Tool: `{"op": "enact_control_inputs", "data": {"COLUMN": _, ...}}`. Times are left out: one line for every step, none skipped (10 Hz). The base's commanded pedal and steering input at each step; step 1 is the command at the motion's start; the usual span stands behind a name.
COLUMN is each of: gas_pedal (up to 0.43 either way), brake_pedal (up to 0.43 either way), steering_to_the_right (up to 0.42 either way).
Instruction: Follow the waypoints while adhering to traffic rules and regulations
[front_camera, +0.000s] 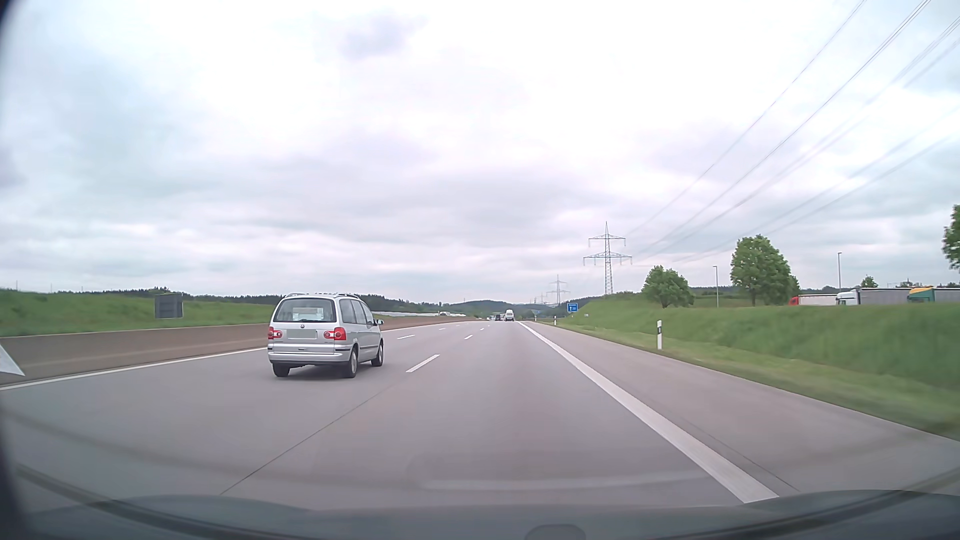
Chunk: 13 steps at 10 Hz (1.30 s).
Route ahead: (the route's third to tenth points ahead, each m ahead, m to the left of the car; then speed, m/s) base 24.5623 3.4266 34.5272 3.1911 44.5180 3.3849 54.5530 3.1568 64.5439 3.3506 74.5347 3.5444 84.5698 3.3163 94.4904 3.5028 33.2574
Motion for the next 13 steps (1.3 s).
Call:
{"op": "enact_control_inputs", "data": {"gas_pedal": 0.268, "brake_pedal": 0.0, "steering_to_the_right": -0.001}}
{"op": "enact_control_inputs", "data": {"gas_pedal": 0.268, "brake_pedal": 0.0, "steering_to_the_right": -0.001}}
{"op": "enact_control_inputs", "data": {"gas_pedal": 0.268, "brake_pedal": 0.0, "steering_to_the_right": -0.001}}
{"op": "enact_control_inputs", "data": {"gas_pedal": 0.268, "brake_pedal": 0.0, "steering_to_the_right": -0.002}}
{"op": "enact_control_inputs", "data": {"gas_pedal": 0.268, "brake_pedal": 0.0, "steering_to_the_right": -0.002}}
{"op": "enact_control_inputs", "data": {"gas_pedal": 0.268, "brake_pedal": 0.0, "steering_to_the_right": -0.002}}
{"op": "enact_control_inputs", "data": {"gas_pedal": 0.268, "brake_pedal": 0.0, "steering_to_the_right": -0.002}}
{"op": "enact_control_inputs", "data": {"gas_pedal": 0.26, "brake_pedal": 0.0, "steering_to_the_right": -0.002}}
{"op": "enact_control_inputs", "data": {"gas_pedal": 0.248, "brake_pedal": 0.0, "steering_to_the_right": -0.003}}
{"op": "enact_control_inputs", "data": {"gas_pedal": 0.24, "brake_pedal": 0.0, "steering_to_the_right": -0.003}}
{"op": "enact_control_inputs", "data": {"gas_pedal": 0.24, "brake_pedal": 0.0, "steering_to_the_right": -0.003}}
{"op": "enact_control_inputs", "data": {"gas_pedal": 0.24, "brake_pedal": 0.0, "steering_to_the_right": -0.003}}
{"op": "enact_control_inputs", "data": {"gas_pedal": 0.24, "brake_pedal": 0.0, "steering_to_the_right": -0.003}}
